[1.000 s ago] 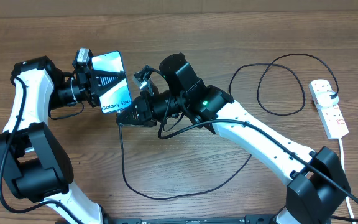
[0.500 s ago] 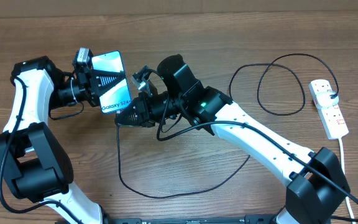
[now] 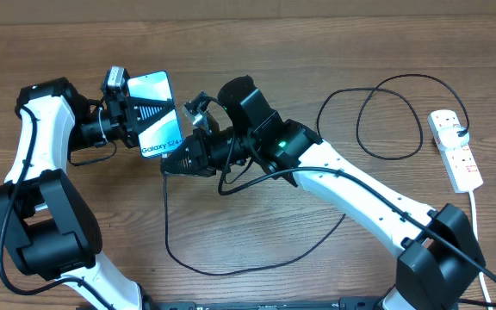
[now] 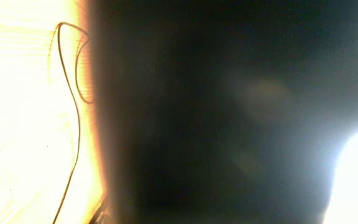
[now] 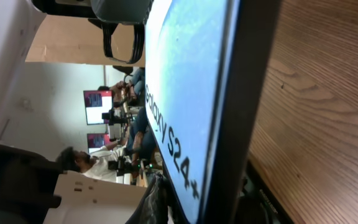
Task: Plug charger to phone and switch on socket
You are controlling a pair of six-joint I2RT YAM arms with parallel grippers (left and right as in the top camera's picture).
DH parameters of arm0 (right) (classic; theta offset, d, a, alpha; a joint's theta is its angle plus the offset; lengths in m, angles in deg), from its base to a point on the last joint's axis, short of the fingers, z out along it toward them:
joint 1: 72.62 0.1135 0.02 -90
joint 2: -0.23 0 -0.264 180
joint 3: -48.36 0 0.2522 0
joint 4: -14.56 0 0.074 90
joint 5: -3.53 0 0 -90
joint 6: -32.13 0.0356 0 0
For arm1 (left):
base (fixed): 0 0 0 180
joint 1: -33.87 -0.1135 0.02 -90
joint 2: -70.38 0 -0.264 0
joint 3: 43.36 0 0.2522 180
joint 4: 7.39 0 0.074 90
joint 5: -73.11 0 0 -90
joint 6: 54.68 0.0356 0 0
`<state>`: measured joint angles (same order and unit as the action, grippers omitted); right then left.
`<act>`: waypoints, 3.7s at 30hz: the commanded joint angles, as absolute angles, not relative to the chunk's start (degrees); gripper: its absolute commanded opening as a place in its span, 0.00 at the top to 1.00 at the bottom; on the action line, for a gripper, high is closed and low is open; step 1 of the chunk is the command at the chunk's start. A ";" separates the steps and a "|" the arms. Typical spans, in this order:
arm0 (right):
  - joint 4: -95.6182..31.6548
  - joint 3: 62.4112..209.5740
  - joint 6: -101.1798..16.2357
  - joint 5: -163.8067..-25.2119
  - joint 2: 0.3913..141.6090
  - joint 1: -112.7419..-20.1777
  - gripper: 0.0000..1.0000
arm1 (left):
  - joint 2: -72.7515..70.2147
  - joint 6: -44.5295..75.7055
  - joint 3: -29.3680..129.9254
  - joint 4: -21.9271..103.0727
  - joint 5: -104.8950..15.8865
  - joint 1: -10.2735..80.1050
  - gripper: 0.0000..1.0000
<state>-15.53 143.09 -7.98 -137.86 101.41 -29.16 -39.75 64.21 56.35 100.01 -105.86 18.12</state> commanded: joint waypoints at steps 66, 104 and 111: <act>-62.00 143.41 -35.35 -95.83 100.28 -38.19 0.96 | -38.26 48.30 56.77 78.66 -89.38 18.10 0.96; -55.82 134.32 -29.07 -83.61 114.38 -45.38 0.49 | -38.26 44.01 56.77 77.43 -82.29 18.18 0.96; -57.78 133.91 -22.76 -83.74 114.38 -45.38 0.55 | -38.26 44.01 56.77 77.43 -82.27 18.18 0.96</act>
